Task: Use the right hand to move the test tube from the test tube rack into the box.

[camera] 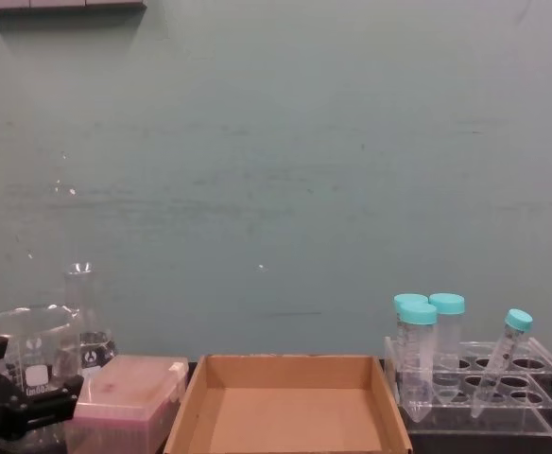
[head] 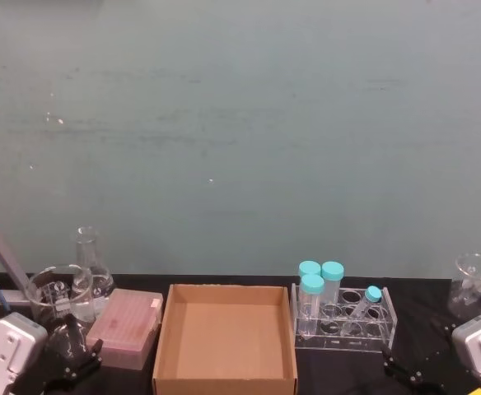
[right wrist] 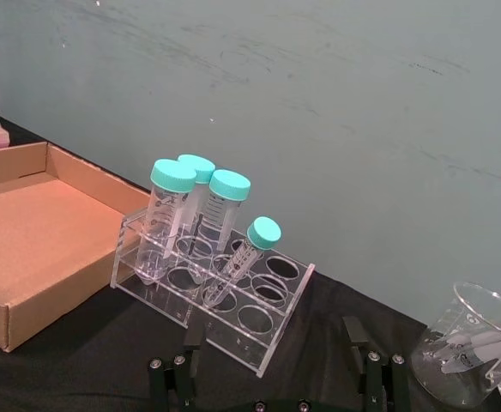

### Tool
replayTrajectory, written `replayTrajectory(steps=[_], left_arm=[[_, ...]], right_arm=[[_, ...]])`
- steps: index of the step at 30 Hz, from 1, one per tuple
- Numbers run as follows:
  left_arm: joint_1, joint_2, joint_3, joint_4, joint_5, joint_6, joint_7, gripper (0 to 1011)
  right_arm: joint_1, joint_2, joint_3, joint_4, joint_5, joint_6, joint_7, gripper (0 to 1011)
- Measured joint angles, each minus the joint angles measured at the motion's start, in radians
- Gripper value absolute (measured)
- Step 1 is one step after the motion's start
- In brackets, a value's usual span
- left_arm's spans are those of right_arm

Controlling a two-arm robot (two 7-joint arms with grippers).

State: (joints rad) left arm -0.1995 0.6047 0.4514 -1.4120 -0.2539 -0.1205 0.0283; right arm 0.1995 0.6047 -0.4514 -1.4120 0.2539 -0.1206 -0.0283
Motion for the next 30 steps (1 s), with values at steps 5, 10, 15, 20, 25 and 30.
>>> replayTrajectory(steps=[5, 10, 15, 20, 25, 30], left_arm=[[0.000, 0.000, 0.000, 0.000, 0.000, 0.000, 0.000, 1000], [0.000, 0.000, 0.000, 0.000, 0.000, 0.000, 0.000, 1000], [0.000, 0.000, 0.000, 0.000, 0.000, 0.000, 0.000, 1000], [0.000, 0.000, 0.000, 0.000, 0.000, 0.000, 0.000, 1000], [0.000, 0.000, 0.000, 0.000, 0.000, 0.000, 0.000, 1000], [0.000, 0.000, 0.000, 0.000, 0.000, 0.000, 0.000, 1000]], right_arm=[[0.000, 0.000, 0.000, 0.000, 0.000, 0.000, 0.000, 1002], [0.000, 0.000, 0.000, 0.000, 0.000, 0.000, 0.000, 1002], [0.000, 0.000, 0.000, 0.000, 0.000, 0.000, 0.000, 1002], [0.000, 0.000, 0.000, 0.000, 0.000, 0.000, 0.000, 1002], [0.000, 0.000, 0.000, 0.000, 0.000, 0.000, 0.000, 1002], [0.000, 0.000, 0.000, 0.000, 0.000, 0.000, 0.000, 1002]])
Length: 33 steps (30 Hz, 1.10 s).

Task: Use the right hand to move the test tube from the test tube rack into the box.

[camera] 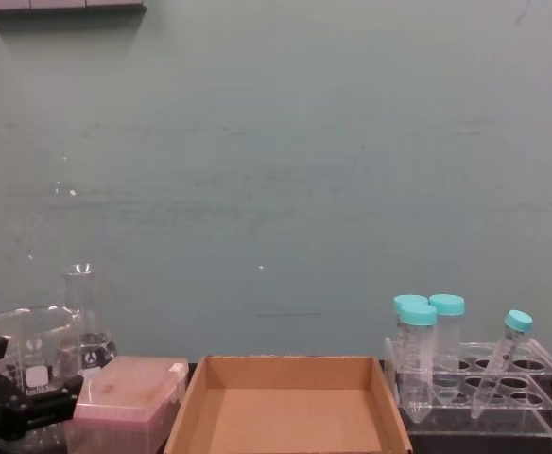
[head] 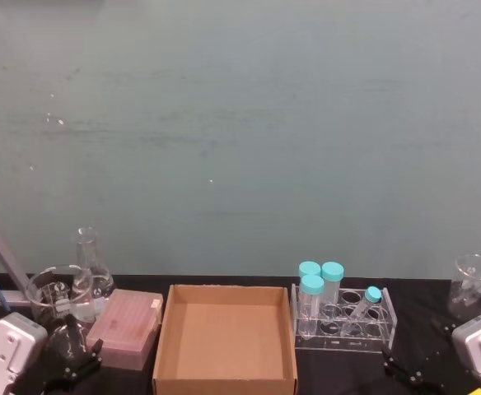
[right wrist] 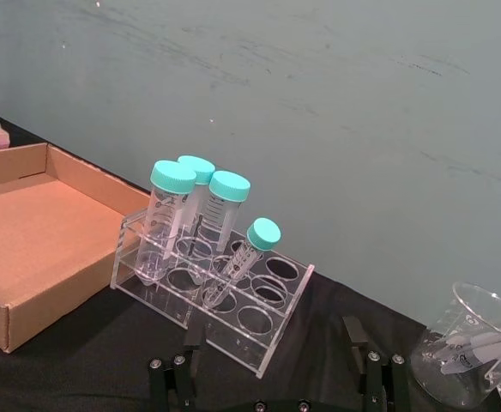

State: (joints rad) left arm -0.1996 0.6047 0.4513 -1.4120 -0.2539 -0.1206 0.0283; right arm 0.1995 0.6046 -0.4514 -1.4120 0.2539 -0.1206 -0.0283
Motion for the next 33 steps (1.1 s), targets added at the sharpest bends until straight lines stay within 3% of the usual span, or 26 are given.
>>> replayTrajectory(steps=[7, 15, 18, 33], left_arm=[[0.000, 0.000, 0.000, 0.000, 0.000, 0.000, 0.000, 1000], [0.000, 0.000, 0.000, 0.000, 0.000, 0.000, 0.000, 1000], [0.000, 0.000, 0.000, 0.000, 0.000, 0.000, 0.000, 1000], [0.000, 0.000, 0.000, 0.000, 0.000, 0.000, 0.000, 1000]], right_arm=[[-0.002, -0.005, 0.015, 0.004, 0.015, -0.007, 0.031, 1002], [0.024, -0.043, 0.043, 0.028, 0.097, 0.013, 0.140, 1002], [0.039, -0.063, 0.049, 0.040, 0.108, 0.028, 0.155, 1002], [0.124, -0.181, 0.069, 0.143, 0.094, 0.094, 0.131, 1002]])
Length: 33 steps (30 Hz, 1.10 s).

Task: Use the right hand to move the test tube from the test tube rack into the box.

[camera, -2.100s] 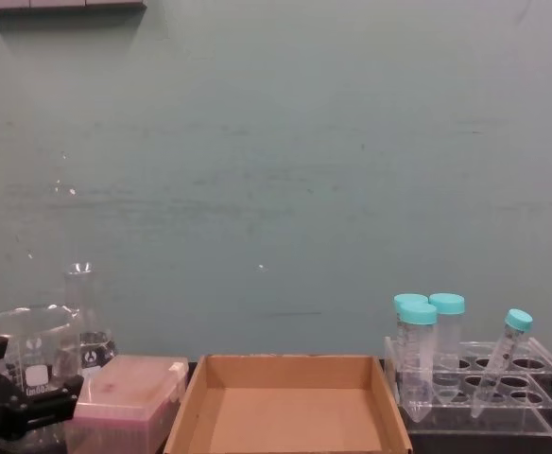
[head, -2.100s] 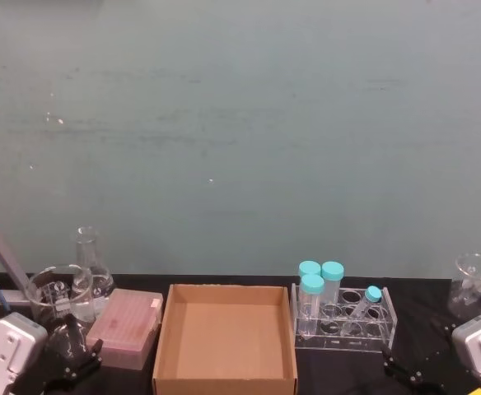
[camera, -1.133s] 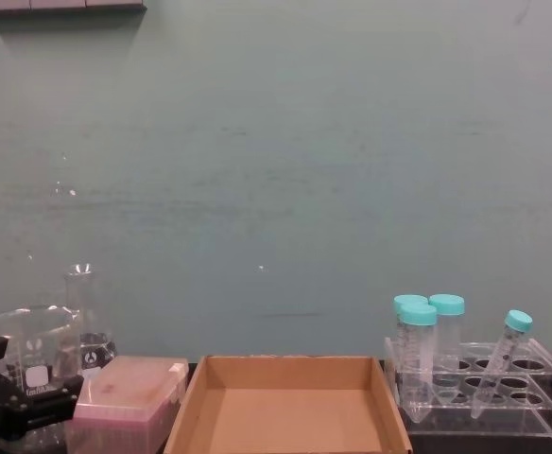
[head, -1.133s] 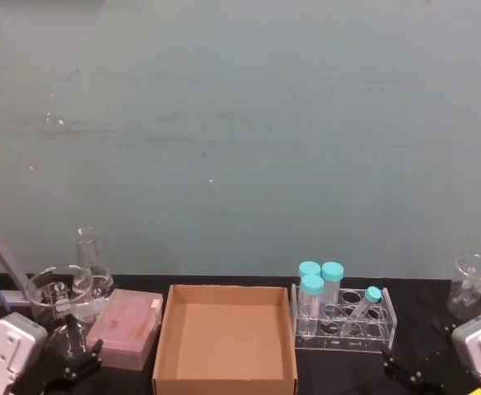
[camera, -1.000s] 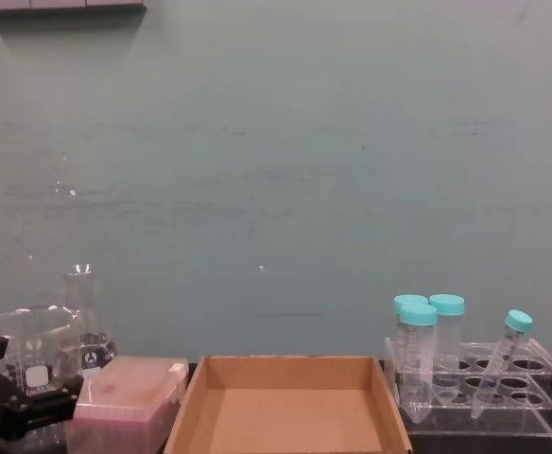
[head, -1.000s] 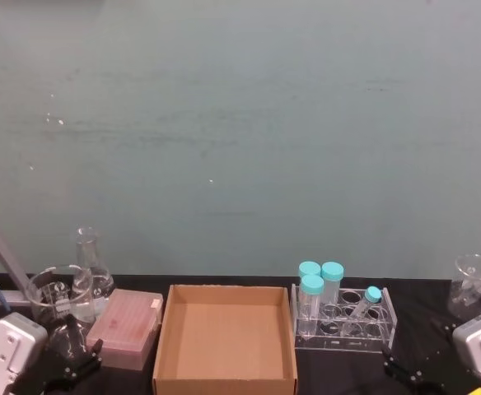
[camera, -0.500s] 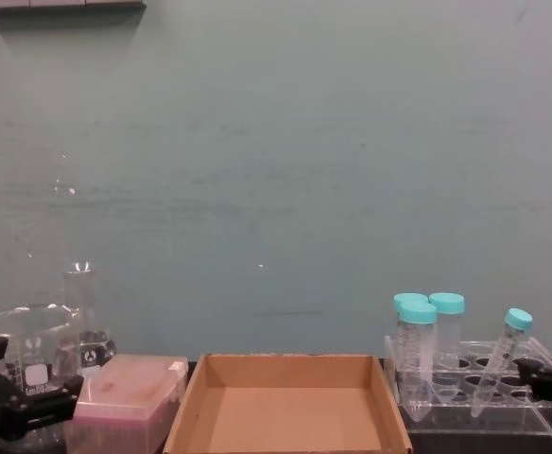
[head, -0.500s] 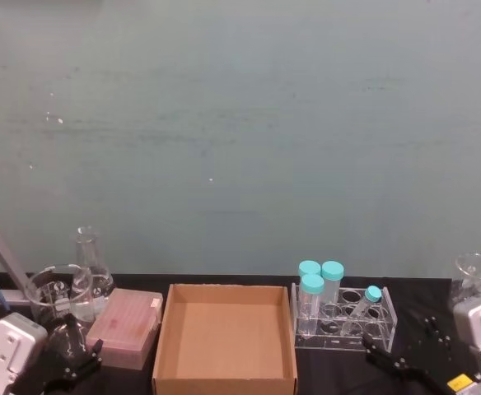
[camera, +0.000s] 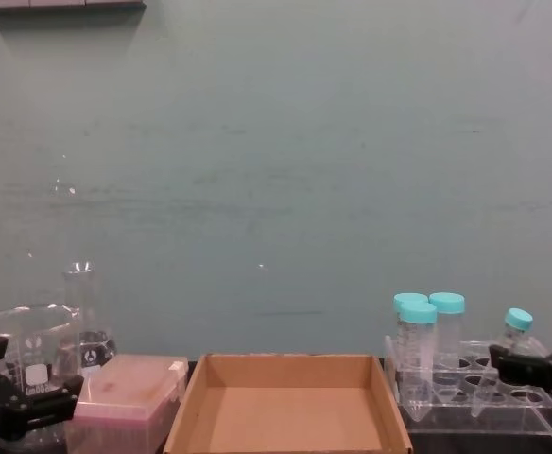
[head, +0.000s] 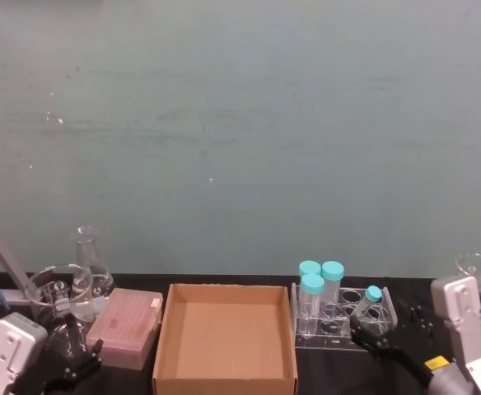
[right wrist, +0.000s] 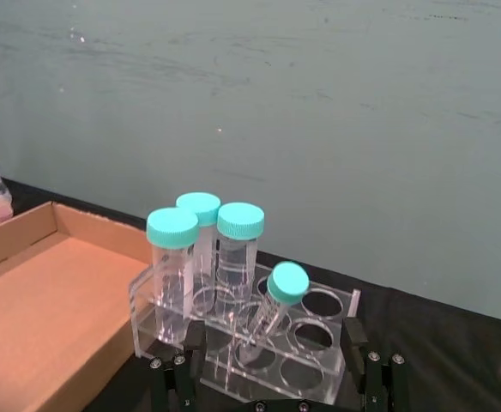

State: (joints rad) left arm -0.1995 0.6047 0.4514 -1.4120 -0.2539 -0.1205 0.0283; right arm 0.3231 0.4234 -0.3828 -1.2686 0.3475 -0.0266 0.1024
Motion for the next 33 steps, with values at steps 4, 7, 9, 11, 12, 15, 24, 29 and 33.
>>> replayTrajectory(steps=[4, 7, 9, 11, 12, 15, 24, 29, 33], left_arm=[[0.000, 0.000, 0.000, 0.000, 0.000, 0.000, 0.000, 1000], [0.000, 0.000, 0.000, 0.000, 0.000, 0.000, 0.000, 1000], [0.000, 0.000, 0.000, 0.000, 0.000, 0.000, 0.000, 1000], [0.000, 0.000, 0.000, 0.000, 0.000, 0.000, 0.000, 1000], [0.000, 0.000, 0.000, 0.000, 0.000, 0.000, 0.000, 1000], [0.000, 0.000, 0.000, 0.000, 0.000, 0.000, 0.000, 1000], [0.000, 0.000, 0.000, 0.000, 0.000, 0.000, 0.000, 1000], [0.000, 0.000, 0.000, 0.000, 0.000, 0.000, 0.000, 1000], [0.000, 0.000, 0.000, 0.000, 0.000, 0.000, 0.000, 1000]], right_arm=[[0.033, -0.038, 0.001, 0.046, -0.011, -0.004, 0.000, 1002], [0.057, -0.062, 0.002, 0.081, -0.020, -0.014, 0.002, 1002], [0.073, -0.078, 0.002, 0.104, -0.029, -0.023, 0.001, 1002], [0.082, -0.087, 0.003, 0.118, -0.035, -0.028, 0.001, 1002], [0.089, -0.095, 0.004, 0.130, -0.043, -0.032, -0.001, 1002], [0.098, -0.109, 0.006, 0.147, -0.056, -0.039, -0.008, 1002], [0.104, -0.117, 0.009, 0.158, -0.065, -0.043, -0.012, 1002], [0.103, -0.116, 0.009, 0.156, -0.064, -0.043, -0.012, 965], [0.103, -0.116, 0.008, 0.155, -0.064, -0.042, -0.012, 887]])
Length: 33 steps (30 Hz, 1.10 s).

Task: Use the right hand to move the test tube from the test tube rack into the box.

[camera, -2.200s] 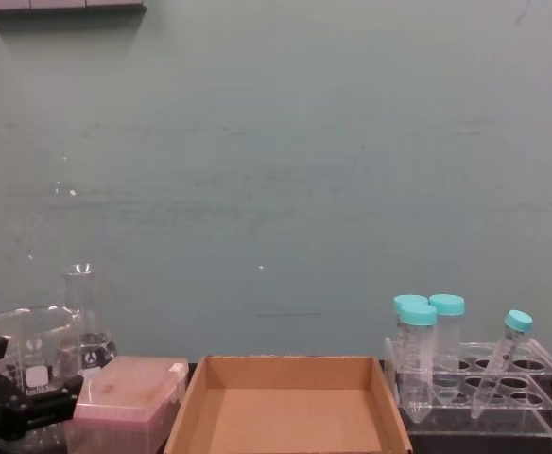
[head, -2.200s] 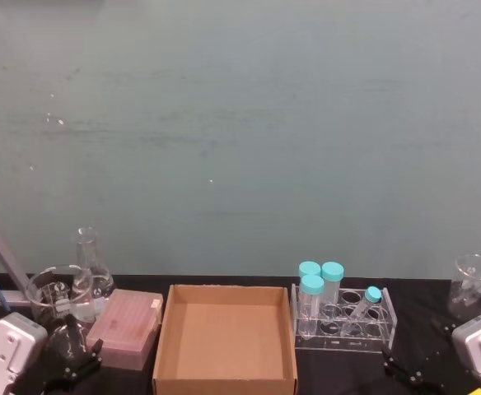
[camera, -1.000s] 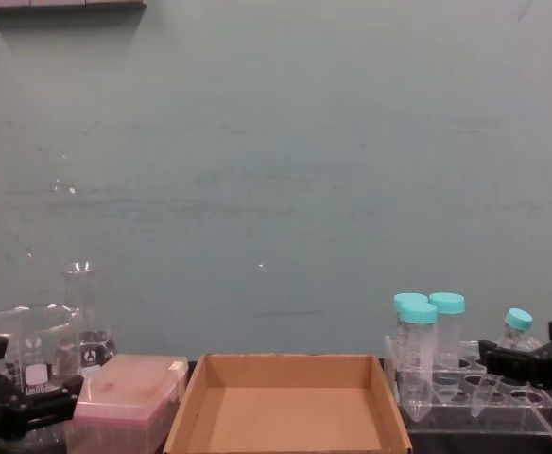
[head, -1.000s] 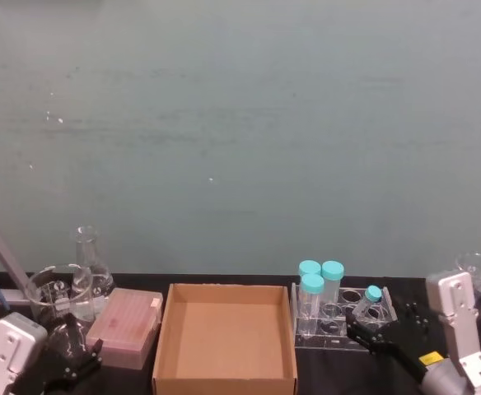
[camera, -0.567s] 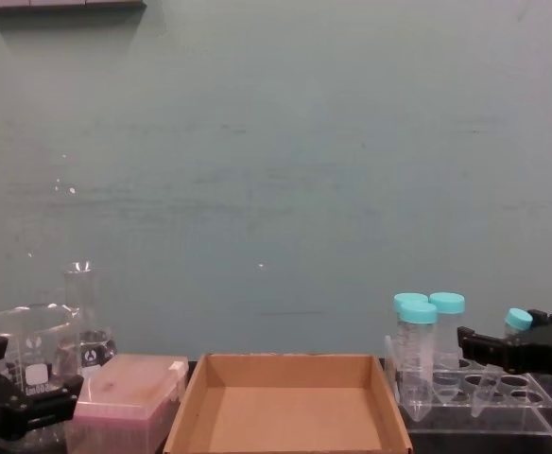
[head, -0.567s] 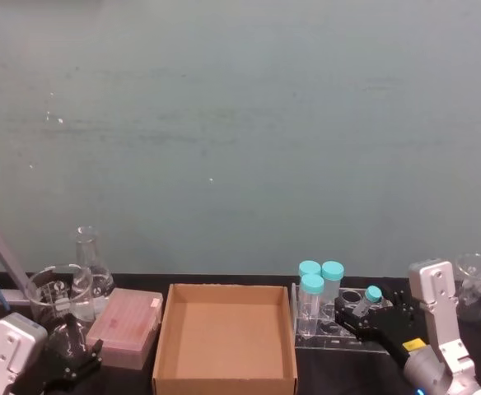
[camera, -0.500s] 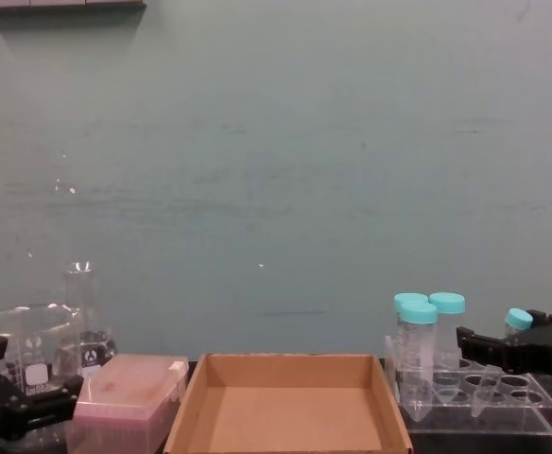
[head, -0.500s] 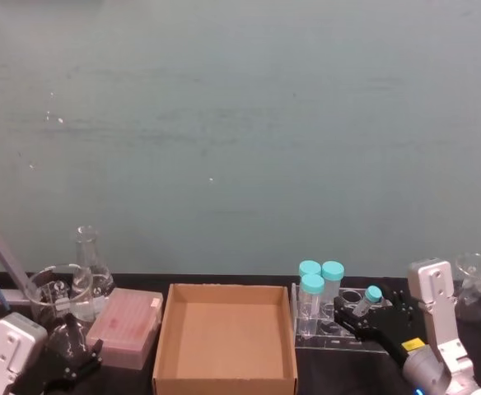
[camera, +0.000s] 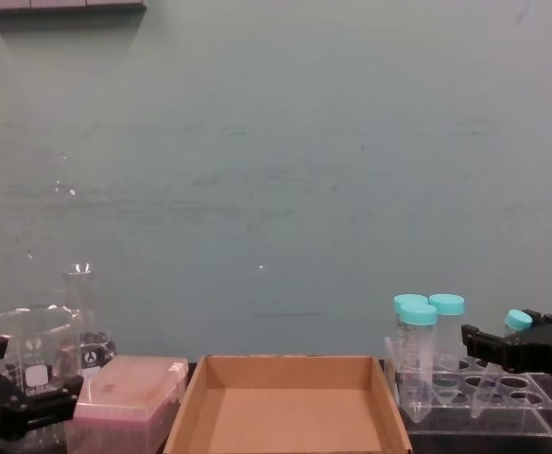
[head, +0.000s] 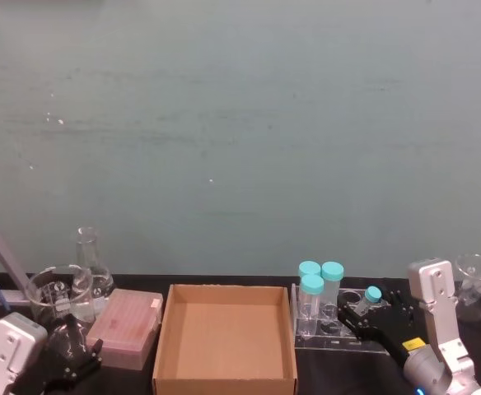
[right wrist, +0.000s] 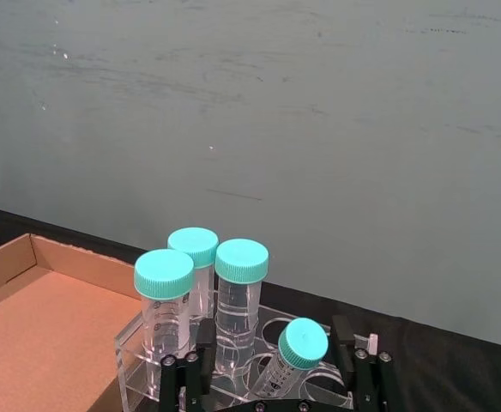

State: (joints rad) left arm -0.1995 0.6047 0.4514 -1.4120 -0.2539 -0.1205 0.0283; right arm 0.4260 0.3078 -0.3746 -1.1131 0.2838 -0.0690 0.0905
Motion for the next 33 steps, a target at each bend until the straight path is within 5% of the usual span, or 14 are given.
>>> replayTrajectory(steps=[18, 33], left_arm=[[0.000, 0.000, 0.000, 0.000, 0.000, 0.000, 0.000, 1000], [0.000, 0.000, 0.000, 0.000, 0.000, 0.000, 0.000, 1000]], right_arm=[[-0.001, 0.001, -0.001, -0.003, 0.003, 0.001, 0.000, 305], [0.000, -0.005, 0.010, -0.003, -0.009, -0.014, 0.015, 263]])
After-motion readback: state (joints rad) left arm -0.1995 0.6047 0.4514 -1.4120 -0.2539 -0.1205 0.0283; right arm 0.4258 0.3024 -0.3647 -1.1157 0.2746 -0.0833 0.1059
